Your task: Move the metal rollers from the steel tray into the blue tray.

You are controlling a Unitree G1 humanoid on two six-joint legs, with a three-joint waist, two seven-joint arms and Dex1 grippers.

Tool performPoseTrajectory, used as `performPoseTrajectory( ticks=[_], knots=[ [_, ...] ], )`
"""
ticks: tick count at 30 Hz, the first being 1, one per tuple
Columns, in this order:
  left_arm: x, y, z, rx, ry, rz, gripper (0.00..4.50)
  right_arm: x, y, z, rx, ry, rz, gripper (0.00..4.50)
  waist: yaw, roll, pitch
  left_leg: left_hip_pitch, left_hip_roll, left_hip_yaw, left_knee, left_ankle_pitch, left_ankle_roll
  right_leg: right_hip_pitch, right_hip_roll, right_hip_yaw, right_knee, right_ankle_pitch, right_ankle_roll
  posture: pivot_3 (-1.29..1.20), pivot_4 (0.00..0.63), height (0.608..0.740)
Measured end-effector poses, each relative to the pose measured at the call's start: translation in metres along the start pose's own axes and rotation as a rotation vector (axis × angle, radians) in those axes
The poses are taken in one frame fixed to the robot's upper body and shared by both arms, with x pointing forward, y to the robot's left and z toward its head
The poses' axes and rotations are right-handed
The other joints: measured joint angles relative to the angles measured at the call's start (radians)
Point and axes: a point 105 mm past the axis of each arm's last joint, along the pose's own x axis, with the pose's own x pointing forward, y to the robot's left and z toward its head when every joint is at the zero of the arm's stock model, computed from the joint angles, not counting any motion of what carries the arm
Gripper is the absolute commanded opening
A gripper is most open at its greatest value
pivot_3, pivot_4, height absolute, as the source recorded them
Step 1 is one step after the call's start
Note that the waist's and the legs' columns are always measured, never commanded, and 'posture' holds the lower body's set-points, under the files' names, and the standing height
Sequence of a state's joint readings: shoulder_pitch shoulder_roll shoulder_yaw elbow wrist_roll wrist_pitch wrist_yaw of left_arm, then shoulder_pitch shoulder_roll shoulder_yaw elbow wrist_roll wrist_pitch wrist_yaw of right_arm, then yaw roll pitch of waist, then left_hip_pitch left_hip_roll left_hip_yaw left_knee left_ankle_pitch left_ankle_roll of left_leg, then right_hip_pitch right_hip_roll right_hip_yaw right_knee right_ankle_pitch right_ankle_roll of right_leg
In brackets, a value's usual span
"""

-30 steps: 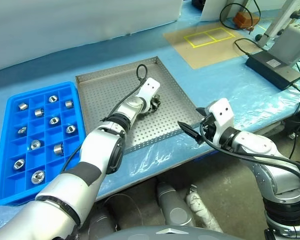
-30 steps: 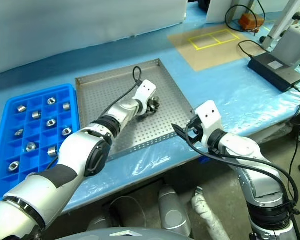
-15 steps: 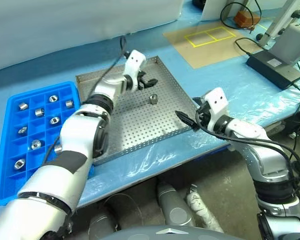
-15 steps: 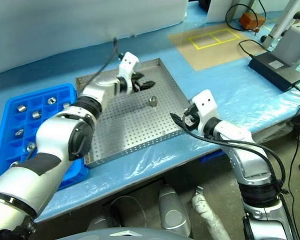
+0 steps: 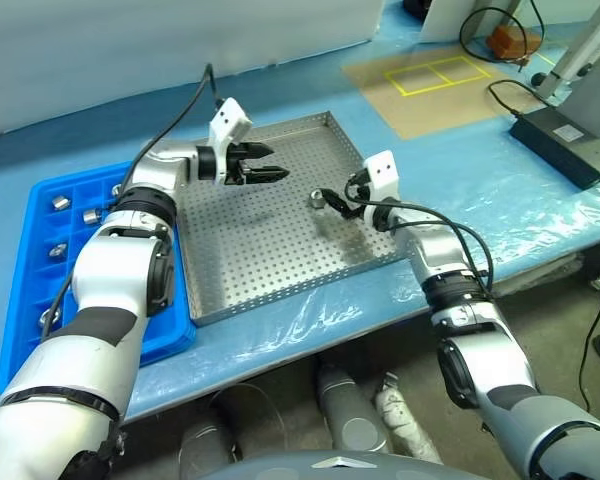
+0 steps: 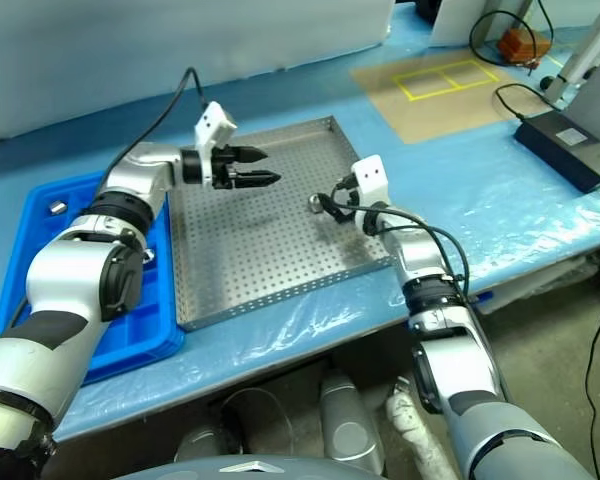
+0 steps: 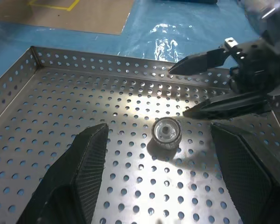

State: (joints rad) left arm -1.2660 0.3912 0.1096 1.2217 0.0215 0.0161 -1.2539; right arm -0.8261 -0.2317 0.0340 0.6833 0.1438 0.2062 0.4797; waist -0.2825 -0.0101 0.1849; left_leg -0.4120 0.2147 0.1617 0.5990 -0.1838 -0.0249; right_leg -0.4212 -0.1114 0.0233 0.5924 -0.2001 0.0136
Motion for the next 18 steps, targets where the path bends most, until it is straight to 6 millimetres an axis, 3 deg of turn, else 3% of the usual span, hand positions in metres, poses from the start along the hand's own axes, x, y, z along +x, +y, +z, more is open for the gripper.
performPoseTrajectory(
  ticks=[4,6,10,14,18],
  knots=[
    [-0.025,-0.001,-0.008,-0.004,-0.005,-0.016,3.68,0.012,0.004,-0.005,-0.005,0.018,0.019,4.50,0.037,0.000,0.000,0.000,0.002,0.000,0.000,0.000,0.001,0.000,0.000,-0.003,0.003,-0.002,-0.004,-0.43,0.150,0.740],
    [-0.034,-0.004,-0.014,-0.023,-0.006,-0.022,3.68,0.014,0.008,-0.006,-0.001,0.020,0.039,4.50,0.056,0.000,0.000,0.000,0.004,0.000,0.002,0.000,0.001,-0.002,0.000,-0.004,0.013,-0.009,-0.015,-0.42,0.150,0.740],
    [-0.054,-0.024,-0.018,-0.028,0.001,-0.061,3.68,0.019,0.015,-0.008,-0.009,0.024,0.068,4.50,0.104,0.000,0.000,0.000,0.009,0.000,0.003,0.001,0.000,-0.002,0.001,-0.009,0.016,-0.011,-0.019,-0.39,0.150,0.740],
    [-0.062,-0.047,-0.025,-0.019,0.033,-0.099,3.68,0.019,0.011,-0.018,-0.009,0.054,0.050,4.50,0.147,0.000,0.000,0.000,0.009,0.000,0.003,0.002,-0.002,-0.002,0.001,-0.010,0.017,-0.012,-0.021,-0.37,0.150,0.740],
    [-0.062,-0.057,-0.020,-0.005,0.041,-0.102,3.68,0.019,0.011,-0.022,-0.020,0.066,0.053,4.50,0.185,0.000,0.000,0.001,0.010,0.001,0.004,0.003,-0.004,-0.002,0.001,-0.010,0.020,-0.012,-0.021,-0.37,0.150,0.740]
  ],
)
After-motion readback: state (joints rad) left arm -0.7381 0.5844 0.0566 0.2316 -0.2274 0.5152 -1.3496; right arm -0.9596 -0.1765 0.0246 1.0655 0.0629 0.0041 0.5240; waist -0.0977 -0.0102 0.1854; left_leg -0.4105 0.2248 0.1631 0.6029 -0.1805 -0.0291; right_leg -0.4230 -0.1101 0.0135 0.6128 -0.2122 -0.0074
